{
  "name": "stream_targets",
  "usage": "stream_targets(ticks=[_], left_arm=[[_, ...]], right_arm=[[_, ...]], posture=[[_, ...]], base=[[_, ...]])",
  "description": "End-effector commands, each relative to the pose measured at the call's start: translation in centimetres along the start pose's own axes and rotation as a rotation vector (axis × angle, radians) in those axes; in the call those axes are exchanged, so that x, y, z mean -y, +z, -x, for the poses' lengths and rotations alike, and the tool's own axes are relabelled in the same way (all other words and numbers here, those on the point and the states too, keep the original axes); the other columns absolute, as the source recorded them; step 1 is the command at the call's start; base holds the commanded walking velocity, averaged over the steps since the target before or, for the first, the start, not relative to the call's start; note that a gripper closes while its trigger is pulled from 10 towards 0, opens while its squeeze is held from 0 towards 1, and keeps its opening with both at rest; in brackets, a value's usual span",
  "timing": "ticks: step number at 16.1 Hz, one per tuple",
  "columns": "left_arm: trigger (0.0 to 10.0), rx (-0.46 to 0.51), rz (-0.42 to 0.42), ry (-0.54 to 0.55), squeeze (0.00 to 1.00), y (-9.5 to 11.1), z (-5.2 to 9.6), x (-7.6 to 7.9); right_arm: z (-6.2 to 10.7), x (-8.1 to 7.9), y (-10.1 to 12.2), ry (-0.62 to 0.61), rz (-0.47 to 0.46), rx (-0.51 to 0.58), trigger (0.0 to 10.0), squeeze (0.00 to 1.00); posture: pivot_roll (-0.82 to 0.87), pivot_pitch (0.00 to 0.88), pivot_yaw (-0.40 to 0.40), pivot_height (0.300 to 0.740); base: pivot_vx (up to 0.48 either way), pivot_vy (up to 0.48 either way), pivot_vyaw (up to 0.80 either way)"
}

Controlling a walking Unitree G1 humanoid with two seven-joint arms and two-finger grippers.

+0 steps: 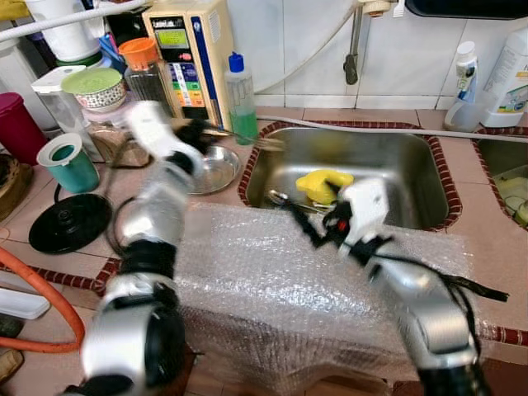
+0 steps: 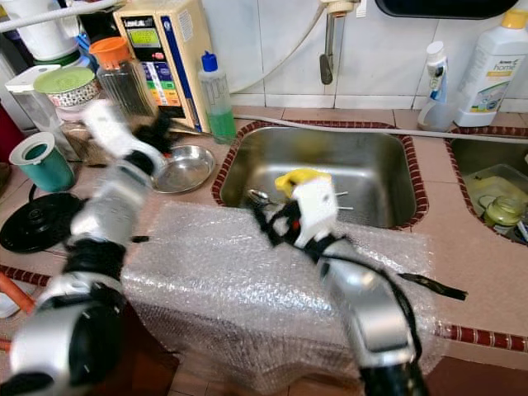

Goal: Kitchen organization

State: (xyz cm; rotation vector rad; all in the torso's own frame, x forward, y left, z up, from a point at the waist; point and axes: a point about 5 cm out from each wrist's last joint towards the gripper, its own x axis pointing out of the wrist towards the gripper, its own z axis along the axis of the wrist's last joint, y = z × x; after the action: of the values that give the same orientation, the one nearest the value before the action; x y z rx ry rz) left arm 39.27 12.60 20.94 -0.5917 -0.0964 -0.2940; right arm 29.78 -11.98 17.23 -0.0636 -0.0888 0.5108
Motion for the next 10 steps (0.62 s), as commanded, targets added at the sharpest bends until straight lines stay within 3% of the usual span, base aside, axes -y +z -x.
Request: stream_targets(ticks=[1, 4, 10], left_arm=[[0.0, -0.015, -0.058, -0.047, 0.00, -0.4, 0.3, 0.7], [0.0, -0.075, -0.092, -0.138, 0.00, -2.4, 0.8, 2.4], [0.0, -0.151, -0.140, -0.291, 0.00, -5.4, 2.1, 6.6]], right_arm=[[-0.3, 0.7, 0.5, -0.029, 0.006, 0.034, 10.0, 0.00], [-1.0, 0.4, 0.6, 0.027, 0.080, 0.031, 10.0, 0.00], [-2.6, 0.1, 0.6, 0.092, 0.119, 0.050, 10.0, 0.00]], posture=[[-0.05, 0.000, 0.155, 0.740], [-0.05, 0.000, 0.150, 0.740], [-0.04, 0.000, 0.115, 0.740]], base=[[0.000, 0.000, 0.00], [0.000, 0.000, 0.00], [0.000, 0.000, 0.00]])
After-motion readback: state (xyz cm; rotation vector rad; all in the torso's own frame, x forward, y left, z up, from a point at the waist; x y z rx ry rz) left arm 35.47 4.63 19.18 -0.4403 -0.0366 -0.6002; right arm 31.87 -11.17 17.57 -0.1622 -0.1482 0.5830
